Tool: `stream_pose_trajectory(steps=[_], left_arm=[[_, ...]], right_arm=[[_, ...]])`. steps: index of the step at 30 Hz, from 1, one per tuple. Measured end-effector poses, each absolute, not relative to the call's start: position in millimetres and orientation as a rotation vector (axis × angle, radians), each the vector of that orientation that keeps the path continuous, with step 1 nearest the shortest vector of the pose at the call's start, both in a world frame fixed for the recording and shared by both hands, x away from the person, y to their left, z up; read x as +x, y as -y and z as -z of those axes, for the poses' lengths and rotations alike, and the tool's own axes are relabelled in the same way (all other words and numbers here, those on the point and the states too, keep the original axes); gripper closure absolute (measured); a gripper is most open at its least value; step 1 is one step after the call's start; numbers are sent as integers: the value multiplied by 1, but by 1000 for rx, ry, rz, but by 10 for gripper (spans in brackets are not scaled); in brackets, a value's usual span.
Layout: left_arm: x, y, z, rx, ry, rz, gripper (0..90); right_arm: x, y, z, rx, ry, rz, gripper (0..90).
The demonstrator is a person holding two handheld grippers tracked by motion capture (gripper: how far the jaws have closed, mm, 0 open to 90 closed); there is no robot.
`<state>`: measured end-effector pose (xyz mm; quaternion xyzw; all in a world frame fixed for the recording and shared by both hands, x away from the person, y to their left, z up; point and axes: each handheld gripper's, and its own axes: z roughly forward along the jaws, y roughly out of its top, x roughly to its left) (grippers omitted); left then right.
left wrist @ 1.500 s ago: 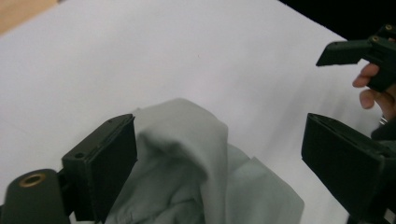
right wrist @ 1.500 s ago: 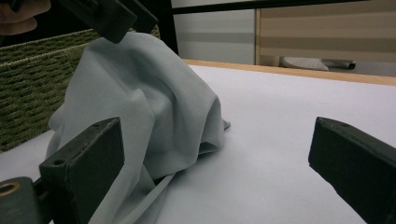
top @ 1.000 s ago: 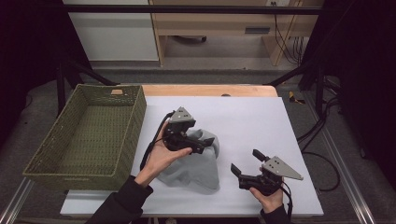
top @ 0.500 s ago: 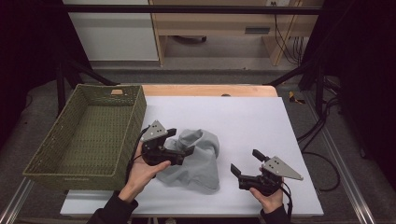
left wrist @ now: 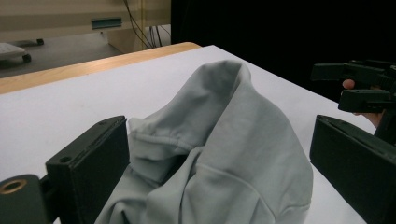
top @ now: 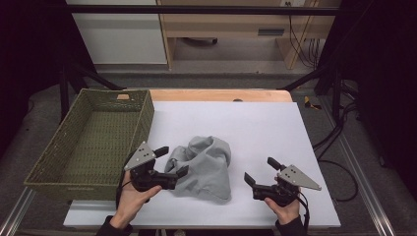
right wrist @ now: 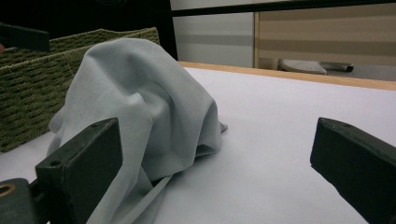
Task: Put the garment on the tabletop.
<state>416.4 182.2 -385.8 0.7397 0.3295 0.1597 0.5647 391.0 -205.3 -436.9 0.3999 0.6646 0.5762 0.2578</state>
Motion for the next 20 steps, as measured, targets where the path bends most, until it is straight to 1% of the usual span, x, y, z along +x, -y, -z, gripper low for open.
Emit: stream_pose_trajectory(steps=[6, 12, 13, 15, 20], left_arm=[[406, -199, 390, 1706, -799, -408, 45], [397, -205, 393, 1718, -796, -413, 42], [395, -208, 393, 1714, -800, -431, 42], [394, -212, 393, 1703, -812, -417, 42], [391, -216, 395, 1700, -824, -432, 43]], right_arm=[[391, 206, 437, 1091, -1805, -1558, 25], [391, 208, 437, 1092, -1807, -1561, 23], [391, 208, 437, 1094, -1805, -1557, 23], [391, 209, 437, 1093, -1802, -1561, 24], [391, 210, 437, 1096, -1798, -1557, 24]])
